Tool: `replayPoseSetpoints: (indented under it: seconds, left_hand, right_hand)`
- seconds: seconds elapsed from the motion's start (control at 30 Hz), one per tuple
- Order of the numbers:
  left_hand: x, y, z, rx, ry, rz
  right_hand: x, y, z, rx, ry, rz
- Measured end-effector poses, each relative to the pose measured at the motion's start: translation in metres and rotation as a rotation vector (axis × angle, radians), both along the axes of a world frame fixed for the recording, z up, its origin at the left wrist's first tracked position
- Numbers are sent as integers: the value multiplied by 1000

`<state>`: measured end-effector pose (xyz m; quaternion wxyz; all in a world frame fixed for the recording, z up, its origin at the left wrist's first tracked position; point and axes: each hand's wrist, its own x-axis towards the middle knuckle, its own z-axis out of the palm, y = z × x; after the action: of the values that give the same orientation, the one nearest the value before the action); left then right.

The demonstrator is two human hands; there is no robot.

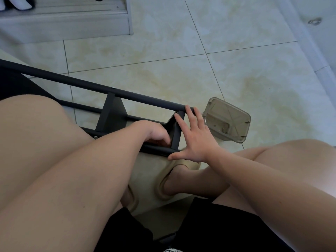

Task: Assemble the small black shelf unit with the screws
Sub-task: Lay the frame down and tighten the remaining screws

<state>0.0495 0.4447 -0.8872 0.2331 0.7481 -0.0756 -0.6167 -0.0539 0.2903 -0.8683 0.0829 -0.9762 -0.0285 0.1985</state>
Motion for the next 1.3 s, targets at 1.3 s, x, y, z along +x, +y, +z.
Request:
replayPoseSetpoints:
  seconds: [1.3]
  left_hand:
    - [0,2,-3,-10,34,-18]
  right_hand:
    - [-2,-1,-3,23,-18,2]
